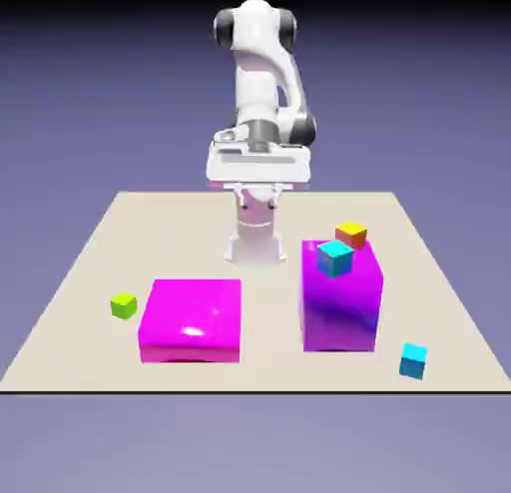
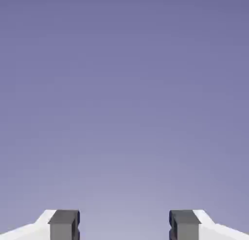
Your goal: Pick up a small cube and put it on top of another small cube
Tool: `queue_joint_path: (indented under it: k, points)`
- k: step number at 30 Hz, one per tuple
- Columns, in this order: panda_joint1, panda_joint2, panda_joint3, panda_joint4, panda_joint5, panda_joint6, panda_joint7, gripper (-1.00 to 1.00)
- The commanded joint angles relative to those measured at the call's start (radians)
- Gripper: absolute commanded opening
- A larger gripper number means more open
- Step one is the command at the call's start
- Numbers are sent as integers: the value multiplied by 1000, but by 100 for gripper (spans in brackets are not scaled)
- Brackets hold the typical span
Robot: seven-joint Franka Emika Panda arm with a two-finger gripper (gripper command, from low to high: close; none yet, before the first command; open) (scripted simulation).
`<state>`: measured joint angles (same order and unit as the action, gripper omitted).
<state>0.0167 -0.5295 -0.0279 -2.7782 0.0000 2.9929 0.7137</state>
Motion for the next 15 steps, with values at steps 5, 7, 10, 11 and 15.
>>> queue_joint_path:
  k: [5,7,10,11,15]
  points:
    - [40,168,-144,147,-40,-201,-171,0]
    - [52,240,-199,206,-48,-284,-230,0]
    - [71,349,-282,296,-59,-407,-320,0]
    - [77,385,-309,326,-63,-449,-350,0]
    - [102,530,-420,445,-78,-613,-469,0]
